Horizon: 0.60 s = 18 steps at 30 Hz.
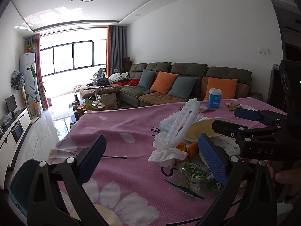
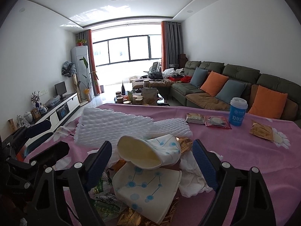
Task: Collect trash
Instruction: 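Grasp the white pleated paper with the left tool while the right tool grasps a blue-dotted paper cup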
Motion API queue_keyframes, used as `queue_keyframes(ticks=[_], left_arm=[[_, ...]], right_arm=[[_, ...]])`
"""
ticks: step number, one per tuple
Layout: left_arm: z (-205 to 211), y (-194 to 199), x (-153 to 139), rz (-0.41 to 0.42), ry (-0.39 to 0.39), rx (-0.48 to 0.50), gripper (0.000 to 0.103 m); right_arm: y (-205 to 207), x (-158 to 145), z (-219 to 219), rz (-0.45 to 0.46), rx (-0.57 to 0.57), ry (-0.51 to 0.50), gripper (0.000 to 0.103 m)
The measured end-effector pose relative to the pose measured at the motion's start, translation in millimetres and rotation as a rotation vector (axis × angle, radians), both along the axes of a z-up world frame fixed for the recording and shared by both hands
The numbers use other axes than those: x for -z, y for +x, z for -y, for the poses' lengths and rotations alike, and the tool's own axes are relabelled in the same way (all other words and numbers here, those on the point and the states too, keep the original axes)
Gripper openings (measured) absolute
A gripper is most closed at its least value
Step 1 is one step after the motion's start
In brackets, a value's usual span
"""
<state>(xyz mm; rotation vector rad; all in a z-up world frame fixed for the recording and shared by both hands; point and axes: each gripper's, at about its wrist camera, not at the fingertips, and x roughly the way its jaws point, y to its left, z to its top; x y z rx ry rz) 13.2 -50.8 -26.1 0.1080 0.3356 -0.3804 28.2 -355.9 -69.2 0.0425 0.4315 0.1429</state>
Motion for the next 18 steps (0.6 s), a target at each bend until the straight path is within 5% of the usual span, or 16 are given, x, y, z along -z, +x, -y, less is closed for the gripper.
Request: queue_keyframes(ticks=[5,7,9,12,18], left_arm=[[11.6,22.8,5.4,-0.079,0.005,0.082,0.056],[14.7,29.3,8.1,-0.099,-0.008,0.113,0.04],[14.9,30.7,8.7,-0.109,-0.012,0.127,0.023],[18.7,33.9,11.6,-0.115,-0.016,0.14,0.014],[0.9,28.7,-0.9,-0.101,-0.079,0.134,0.013]], right_arm=[[5.4,2.9,4.7,-0.034,-0.009,0.009,0.056],[7.0,4.0,6.4,-0.043,-0.027,0.018,0.033],[7.4,4.7,6.8,-0.056,-0.038,0.02,0.022],[8.9,4.7,9.1,-0.06,-0.053,0.024,0.008],[8.7,-7.0,14.1,-0.033,-0.069,0.059,0.003]])
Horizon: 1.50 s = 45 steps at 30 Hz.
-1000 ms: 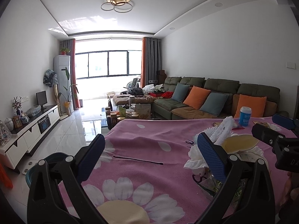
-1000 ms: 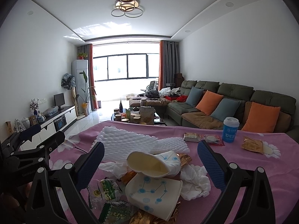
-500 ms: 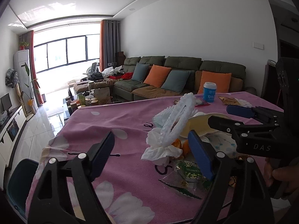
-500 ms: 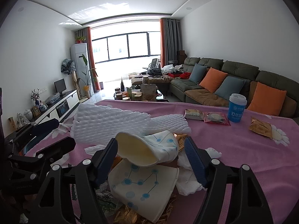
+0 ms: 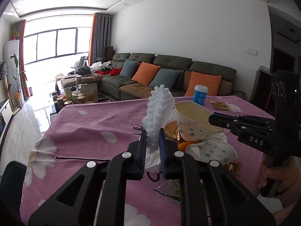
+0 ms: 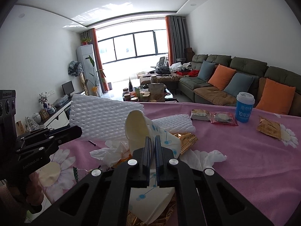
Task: Collect trash
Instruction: 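Grasp the white pleated paper with the left tool while the right tool grasps a blue-dotted paper cup, then carry both items over the teal bin and open both tools to drop them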
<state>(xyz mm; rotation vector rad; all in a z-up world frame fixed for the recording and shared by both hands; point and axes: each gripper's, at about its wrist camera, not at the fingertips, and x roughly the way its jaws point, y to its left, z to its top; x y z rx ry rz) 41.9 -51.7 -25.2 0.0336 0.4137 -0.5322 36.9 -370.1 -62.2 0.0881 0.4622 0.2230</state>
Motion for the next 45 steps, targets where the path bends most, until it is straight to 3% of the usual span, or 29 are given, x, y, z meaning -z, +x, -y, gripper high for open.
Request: queue_keyframes(ticks=[9,21,27,34,45], left_arm=[[-55.7,-19.0,-28.7,0.049,-0.041,-0.093,0.013],[-185.2,-54.4,-36.1,0.041,-0.033,-0.416,0.013],[-249.6,-61.1,-23.6,-0.006,-0.021,-0.569,0.013],[-308.5,-67.1,3.0,-0.089,-0.003,-0.67,0.013],[-329.7,-48.3,51.9,-0.226,0.011,-0.707,0.014]], right_arm=[[-0.9,-29.5,-22.5,0.045,-0.122,0.075,0.003],[28.0,-46.2,-145.5,0.015,-0.449,0.134,0.003],[48.9,-43.4,-201.8,-0.04,-0.554,0.153,0.003],[71.9,-31.3,-253.6,-0.121,-0.645,0.169,0.003],[85.4,-4.7,-322.2,-0.25,-0.719,0.121,0.003]])
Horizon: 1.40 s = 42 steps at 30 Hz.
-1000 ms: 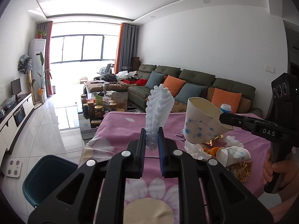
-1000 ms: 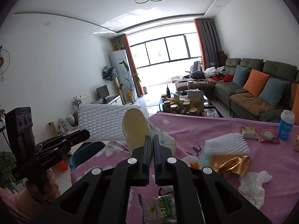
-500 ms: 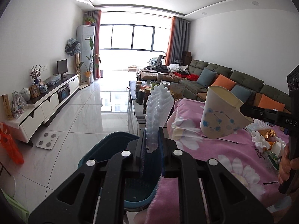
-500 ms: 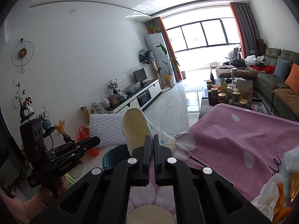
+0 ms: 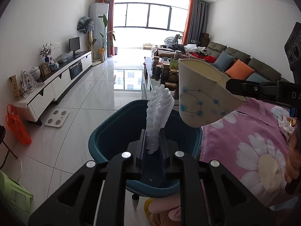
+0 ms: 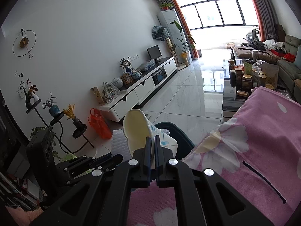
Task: Collect trash
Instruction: 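Carry both items over the teal bin and open both tools to drop them, then move both open tools back over the trash on the table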
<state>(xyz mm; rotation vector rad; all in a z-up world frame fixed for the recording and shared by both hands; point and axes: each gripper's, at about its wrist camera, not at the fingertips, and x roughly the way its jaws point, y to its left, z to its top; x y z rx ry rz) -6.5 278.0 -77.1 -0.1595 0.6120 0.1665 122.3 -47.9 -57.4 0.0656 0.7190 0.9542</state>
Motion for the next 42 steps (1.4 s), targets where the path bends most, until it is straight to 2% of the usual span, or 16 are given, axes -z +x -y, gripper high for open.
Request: queue_keyframes(ticks=[5,12,15,20,25,33,38,42], left_arm=[[11.9,21.8,21.4,-0.044,-0.038,-0.009,0.015],[7.4,30.0,38.3,-0.061,-0.057,-0.046,0.036],[7.7,29.0,36.2,-0.052,-0.05,-0.048,0.038],[26.4,18.3,15.8,0.015,-0.028,0.001,0.055],[62.1,14.0,-7.1,0.08,-0.015,0.121,0.067],[157.5,15.5,-24.0,0.113,-0.053,0.414,0.07],[218.5,10.4,-25.3,0.112,-0.035,0.559,0.074],[251.1,8.2,-22.2,0.09,-0.085,0.668,0.074]], right_arm=[[6.7,15.0,-16.9,-0.049,0.006,-0.056,0.006],[12.1,24.9,-17.2,-0.072,0.031,-0.067,0.02],[10.9,20.9,-5.8,-0.064,0.038,-0.053,0.03],[-3.8,6.7,22.1,-0.011,0.042,-0.044,0.049],[-20.2,-9.3,63.7,0.05,0.078,-0.042,0.055],[-44.3,-26.8,157.9,0.131,0.25,-0.049,0.057],[-56.8,-22.9,221.5,0.12,0.395,-0.06,0.057],[-68.1,-11.1,270.5,0.074,0.512,-0.047,0.057]])
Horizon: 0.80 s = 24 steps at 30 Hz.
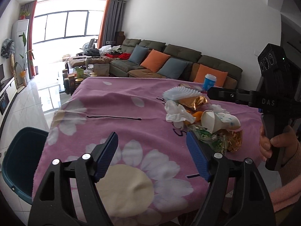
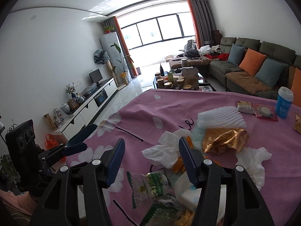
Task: Collect trash
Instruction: 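Move both open tools back over the trash on the table, then grasp a green snack wrapper with the left tool while the right tool grasps another blue-dotted cup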
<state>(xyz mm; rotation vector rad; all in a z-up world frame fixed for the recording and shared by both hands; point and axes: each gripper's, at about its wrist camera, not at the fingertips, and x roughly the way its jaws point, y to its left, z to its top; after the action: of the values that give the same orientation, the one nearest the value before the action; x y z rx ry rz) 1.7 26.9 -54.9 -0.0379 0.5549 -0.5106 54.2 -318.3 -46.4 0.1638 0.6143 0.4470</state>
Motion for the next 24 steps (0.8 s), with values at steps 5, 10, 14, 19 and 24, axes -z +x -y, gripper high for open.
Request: queue_keyframes(ticks=[5,10,14,19,24], left_arm=[[31.2,3.3,7.4,-0.045,-0.023,0.102,0.075],[49.7,10.0,19.5,-0.096,-0.016,0.156,0.077],[57.9,20.1,28.9,-0.152,-0.021,0.169,0.071],[62.0,37.6,42.0,-0.243,-0.069,0.189,0.062],[60.6,53.5,51.0,-0.323,-0.129,0.207,0.045]], right_arm=[[-11.6,18.2,47.6,-0.052,0.116,0.037,0.057],[-17.0,34.7,75.2,-0.101,0.154,0.101,0.057],[-20.1,47.2,85.9,-0.133,0.149,0.15,0.057],[-18.7,53.8,85.8,-0.151,0.125,0.185,0.053],[-16.2,60.4,87.2,-0.168,0.101,0.238,0.044]])
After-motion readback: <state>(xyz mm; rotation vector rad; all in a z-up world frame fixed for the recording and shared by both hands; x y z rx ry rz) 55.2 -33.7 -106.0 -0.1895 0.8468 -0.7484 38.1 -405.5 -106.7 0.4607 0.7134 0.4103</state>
